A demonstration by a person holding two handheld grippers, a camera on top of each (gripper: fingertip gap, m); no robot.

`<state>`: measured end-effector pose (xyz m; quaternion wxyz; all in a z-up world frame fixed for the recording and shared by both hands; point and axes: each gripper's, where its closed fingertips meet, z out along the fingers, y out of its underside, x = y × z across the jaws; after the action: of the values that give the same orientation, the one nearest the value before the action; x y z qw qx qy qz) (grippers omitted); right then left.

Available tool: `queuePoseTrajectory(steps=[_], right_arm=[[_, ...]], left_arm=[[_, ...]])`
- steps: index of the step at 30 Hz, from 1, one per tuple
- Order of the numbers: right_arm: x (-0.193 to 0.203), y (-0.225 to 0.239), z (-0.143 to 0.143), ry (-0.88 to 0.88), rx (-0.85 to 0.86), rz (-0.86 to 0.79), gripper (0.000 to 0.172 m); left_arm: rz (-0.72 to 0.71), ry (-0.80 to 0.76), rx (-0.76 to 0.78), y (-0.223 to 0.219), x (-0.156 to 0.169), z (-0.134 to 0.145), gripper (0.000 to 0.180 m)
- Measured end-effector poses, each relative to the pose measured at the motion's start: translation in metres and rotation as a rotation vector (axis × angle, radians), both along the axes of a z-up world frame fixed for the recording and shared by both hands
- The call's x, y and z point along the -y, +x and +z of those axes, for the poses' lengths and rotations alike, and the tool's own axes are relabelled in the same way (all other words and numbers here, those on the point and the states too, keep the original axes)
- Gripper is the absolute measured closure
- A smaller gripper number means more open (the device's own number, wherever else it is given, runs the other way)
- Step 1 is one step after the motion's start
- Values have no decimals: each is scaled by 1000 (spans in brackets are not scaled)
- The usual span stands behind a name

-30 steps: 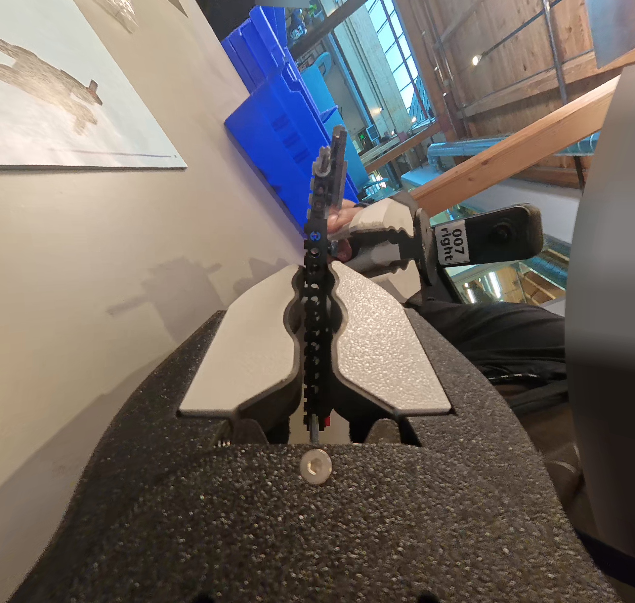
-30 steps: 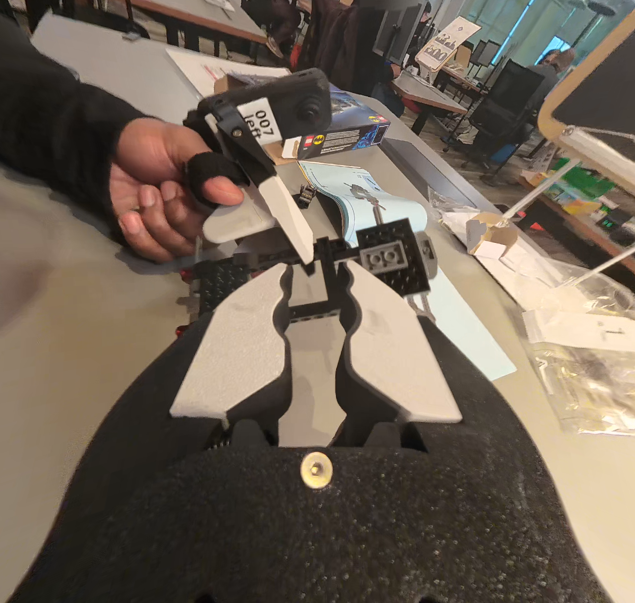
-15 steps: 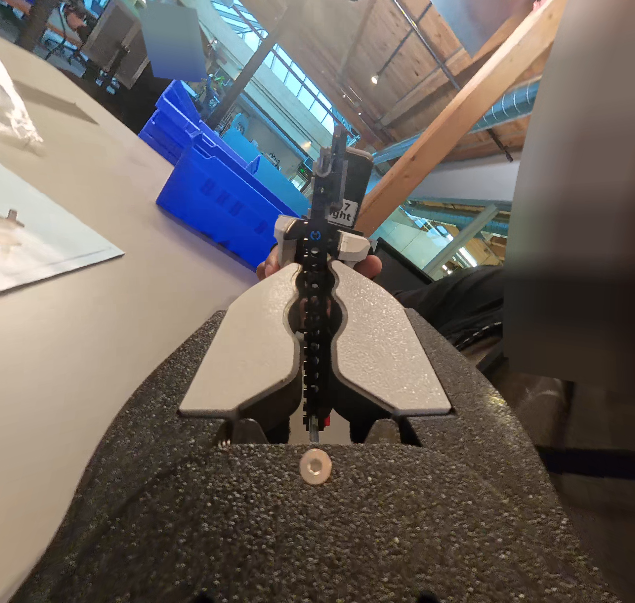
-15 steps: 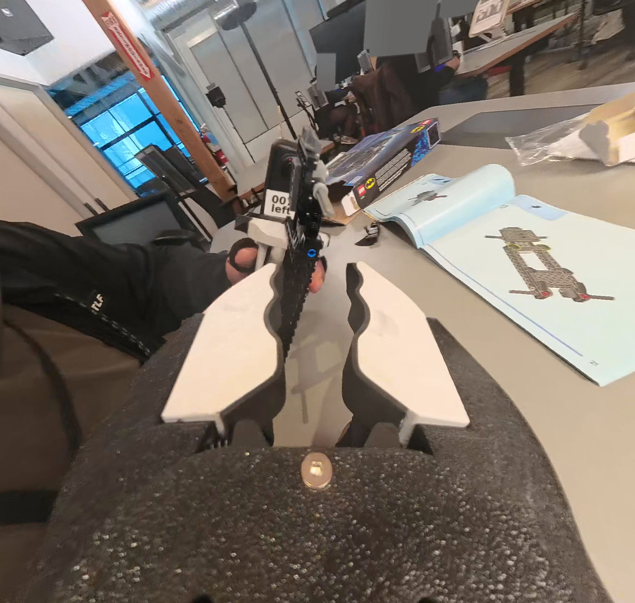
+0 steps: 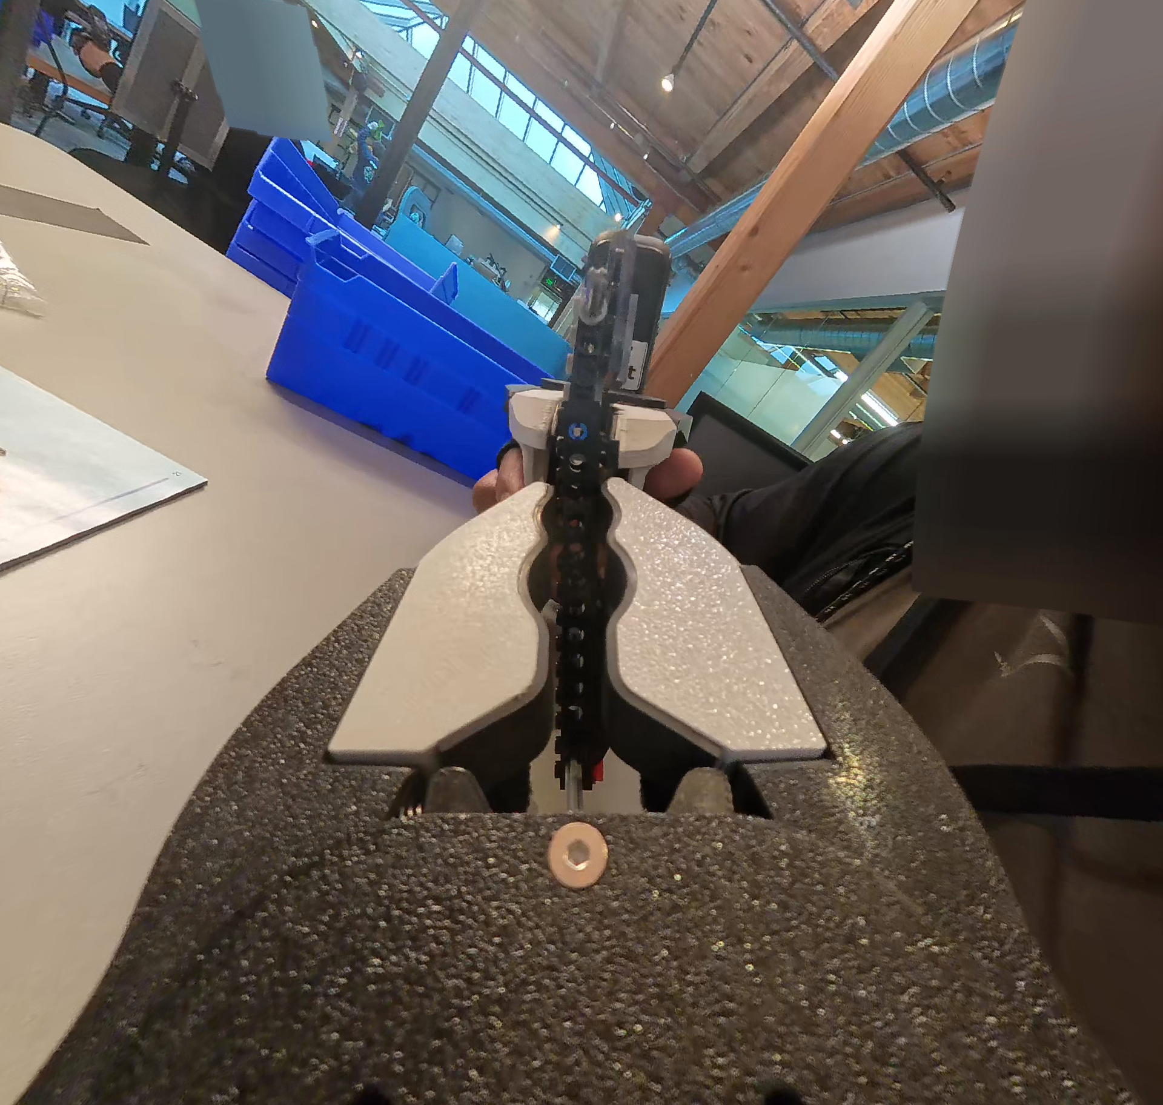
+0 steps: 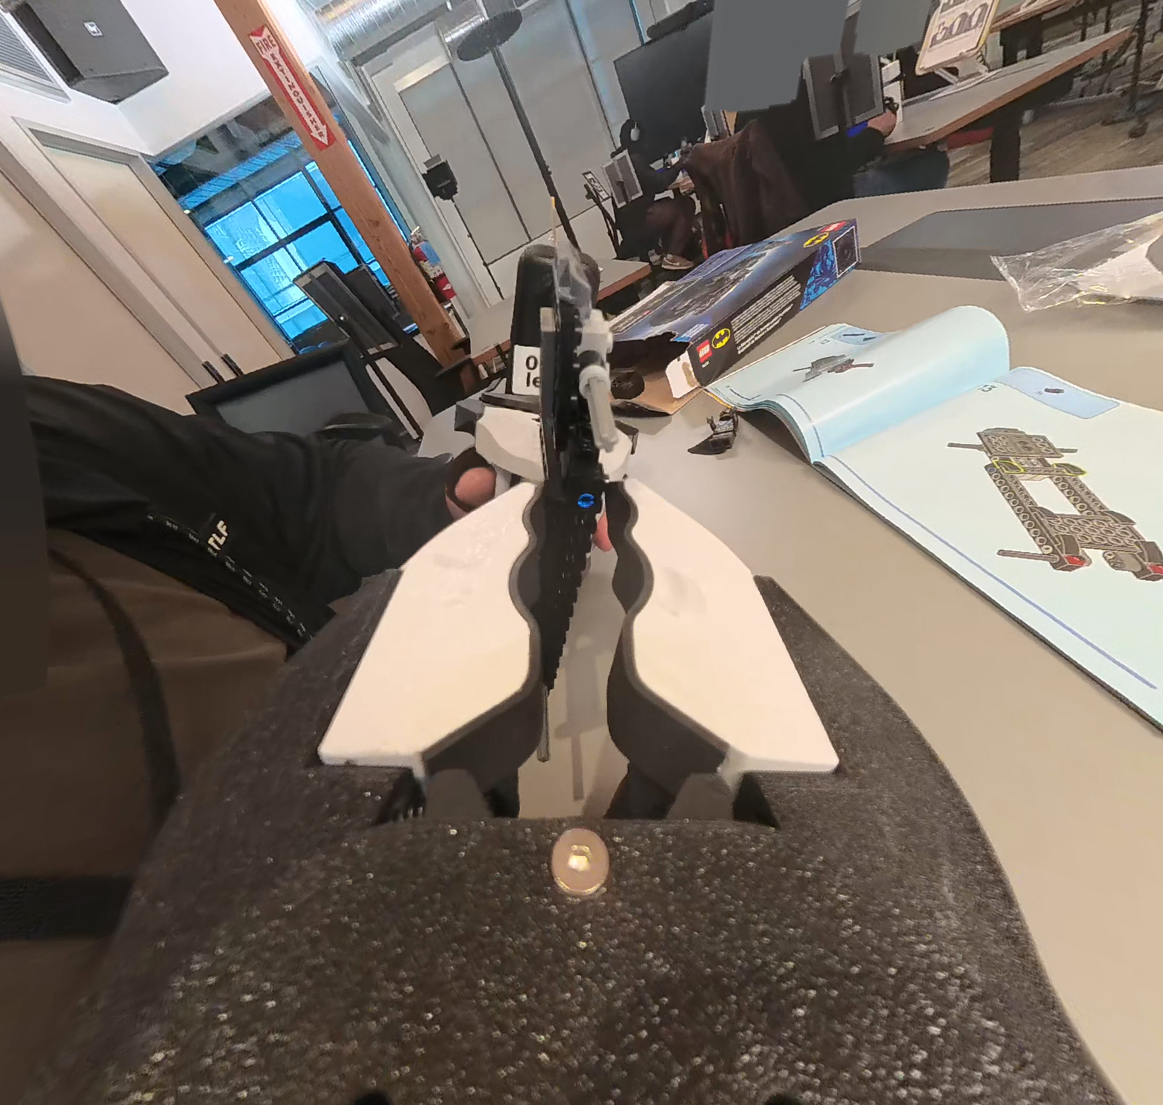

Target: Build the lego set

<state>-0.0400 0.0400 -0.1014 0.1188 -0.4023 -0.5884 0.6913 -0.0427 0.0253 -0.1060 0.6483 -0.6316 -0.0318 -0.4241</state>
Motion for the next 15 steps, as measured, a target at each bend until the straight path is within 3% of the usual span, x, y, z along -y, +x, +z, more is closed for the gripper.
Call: queuePoseTrajectory(steps=[13,15], right_arm=[[3,2,0,-7,-32,15,155],[2,1,-2,6,-27,12,155]], left_arm=[[0,-11,-39,3,0,-2,168],[-13,-23,-65,4,1,-3,161]])
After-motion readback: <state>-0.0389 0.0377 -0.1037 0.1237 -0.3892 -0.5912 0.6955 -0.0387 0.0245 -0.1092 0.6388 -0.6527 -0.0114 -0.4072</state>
